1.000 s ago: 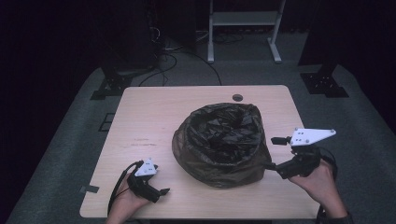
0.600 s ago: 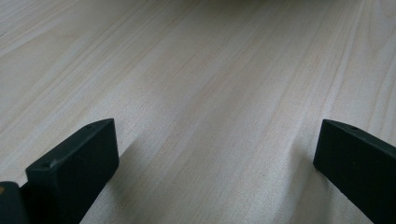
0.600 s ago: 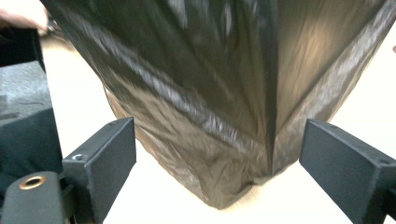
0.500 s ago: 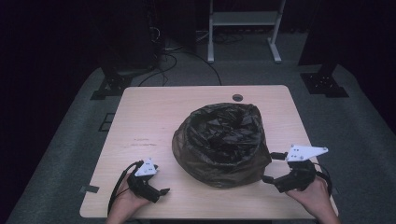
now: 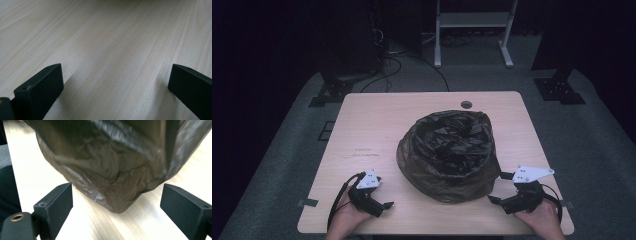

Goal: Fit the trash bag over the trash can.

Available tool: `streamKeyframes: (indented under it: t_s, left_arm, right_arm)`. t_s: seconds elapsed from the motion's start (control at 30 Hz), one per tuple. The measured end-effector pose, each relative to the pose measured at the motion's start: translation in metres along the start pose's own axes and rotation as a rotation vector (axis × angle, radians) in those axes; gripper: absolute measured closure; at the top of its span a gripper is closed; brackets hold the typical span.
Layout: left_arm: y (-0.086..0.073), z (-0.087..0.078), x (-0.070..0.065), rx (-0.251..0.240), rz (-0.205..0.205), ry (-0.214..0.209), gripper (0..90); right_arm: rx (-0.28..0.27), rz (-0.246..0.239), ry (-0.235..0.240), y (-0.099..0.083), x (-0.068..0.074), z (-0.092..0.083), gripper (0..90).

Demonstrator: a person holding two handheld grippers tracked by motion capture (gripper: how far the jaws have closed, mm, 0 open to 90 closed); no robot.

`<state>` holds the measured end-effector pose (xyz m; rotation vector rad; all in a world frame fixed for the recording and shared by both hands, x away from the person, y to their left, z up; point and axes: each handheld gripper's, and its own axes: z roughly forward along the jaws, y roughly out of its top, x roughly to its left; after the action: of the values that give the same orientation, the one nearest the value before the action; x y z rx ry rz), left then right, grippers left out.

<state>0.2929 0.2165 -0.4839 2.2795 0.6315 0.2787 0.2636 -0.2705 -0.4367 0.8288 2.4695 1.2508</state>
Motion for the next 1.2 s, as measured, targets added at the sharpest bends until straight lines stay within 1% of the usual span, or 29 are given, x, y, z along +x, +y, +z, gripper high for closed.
streamKeyframes:
  t_s: [0.2, 0.37, 0.63, 0.7, 0.77, 0.83, 0.93, 0.97, 1.1, 1.2]
  left_arm:
    - [0.0, 0.0, 0.0, 0.0, 0.0, 0.0, 0.0]
    - [0.0, 0.0, 0.0, 0.0, 0.0, 0.0, 0.0]
    - [0.0, 0.0, 0.0, 0.0, 0.0, 0.0, 0.0]
    - [0.0, 0.0, 0.0, 0.0, 0.0, 0.0, 0.0]
    - [0.0, 0.0, 0.0, 0.0, 0.0, 0.0, 0.0]
    - [0.0, 0.0, 0.0, 0.0, 0.0, 0.0, 0.0]
    - [0.0, 0.0, 0.0, 0.0, 0.0, 0.0, 0.0]
    - [0.0, 0.0, 0.0, 0.0, 0.0, 0.0, 0.0]
    - [0.0, 0.0, 0.0, 0.0, 0.0, 0.0, 0.0]
    - [0.0, 0.0, 0.0, 0.0, 0.0, -0.001, 0.0]
  right_arm:
    - [0.009, 0.003, -0.016, -0.011, 0.002, 0.005, 10.0]
    - [0.005, 0.003, -0.032, -0.02, 0.002, 0.01, 10.0]
    - [0.042, 0.007, -0.053, -0.03, 0.0, 0.021, 10.0]
    - [0.061, 0.002, -0.063, -0.032, 0.0, 0.025, 10.0]
    - [0.068, -0.002, -0.078, -0.033, -0.001, 0.028, 10.0]
    - [0.072, -0.003, -0.078, -0.033, -0.002, 0.03, 10.0]
    - [0.098, -0.01, -0.085, -0.033, -0.001, 0.034, 10.0]
    - [0.102, -0.022, -0.088, -0.033, 0.0, 0.036, 10.0]
    - [0.11, -0.038, -0.087, -0.032, 0.002, 0.038, 10.0]
    - [0.113, -0.028, -0.079, -0.031, 0.001, 0.039, 10.0]
